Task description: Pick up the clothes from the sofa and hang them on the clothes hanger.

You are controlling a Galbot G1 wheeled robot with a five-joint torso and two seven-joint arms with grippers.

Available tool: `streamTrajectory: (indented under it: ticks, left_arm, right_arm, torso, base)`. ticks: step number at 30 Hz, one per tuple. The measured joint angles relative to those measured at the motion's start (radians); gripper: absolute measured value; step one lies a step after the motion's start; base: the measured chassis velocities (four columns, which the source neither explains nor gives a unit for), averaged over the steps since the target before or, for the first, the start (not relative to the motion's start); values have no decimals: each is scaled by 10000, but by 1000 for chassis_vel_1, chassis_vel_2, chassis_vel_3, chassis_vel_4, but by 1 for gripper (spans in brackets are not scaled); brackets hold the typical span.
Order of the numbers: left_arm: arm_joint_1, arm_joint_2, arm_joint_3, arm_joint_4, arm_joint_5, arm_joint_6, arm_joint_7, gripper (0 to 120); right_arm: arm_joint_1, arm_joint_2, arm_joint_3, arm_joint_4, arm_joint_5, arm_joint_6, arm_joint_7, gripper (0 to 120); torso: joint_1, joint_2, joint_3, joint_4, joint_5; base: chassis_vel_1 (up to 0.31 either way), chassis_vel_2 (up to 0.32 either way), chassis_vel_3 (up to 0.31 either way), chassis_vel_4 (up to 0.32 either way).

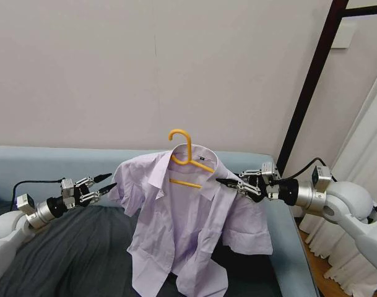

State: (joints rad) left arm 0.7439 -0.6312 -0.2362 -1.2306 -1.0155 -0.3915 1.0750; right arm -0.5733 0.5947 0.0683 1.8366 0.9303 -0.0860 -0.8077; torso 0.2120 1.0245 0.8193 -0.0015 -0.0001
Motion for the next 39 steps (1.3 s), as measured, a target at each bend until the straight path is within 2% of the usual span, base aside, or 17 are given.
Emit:
streamTrajectory:
  ticks: [1,3,6,8,23,30,39]
  left_arm:
    - [0,0,0,0,0,0,0,30]
    - [14,-92,71,-92,79,0,-14,18]
    - [-11,-154,100,-111,117,3,-32,11]
    - [-140,-200,113,-104,115,12,-65,0]
    - [-948,322,-213,412,-682,209,427,0]
    - [-1351,290,-237,535,-1038,213,124,0]
    - [-1387,121,-93,587,-907,228,-70,0]
  right_arm:
    - [0,0,0,0,0,0,0,8]
    - [7,-18,-3,27,59,-2,-28,8]
    - [8,-43,-3,45,79,-3,-51,8]
    - [-11,-87,19,54,84,-3,-73,8]
    - [96,-113,42,-234,-115,-32,-157,8]
    - [187,-171,11,-279,-87,-65,-594,8]
    - [122,-197,-2,-169,479,3,-1365,8]
  torso:
    - [0,0,0,0,0]
    - [0,0,0,0,0]
    - [0,0,0,0,0]
    - [0,0,0,0,0]
    - [0,0,0,1,0]
    - [0,0,0,0,-1]
    - [0,0,-1,-1,0]
  base:
    - [0,0,0,0]
    - [0,0,0,0]
    - [0,0,0,0]
    - [0,0,0,0]
    - [0,0,0,0]
    - [0,0,0,0]
    - [0,0,0,0]
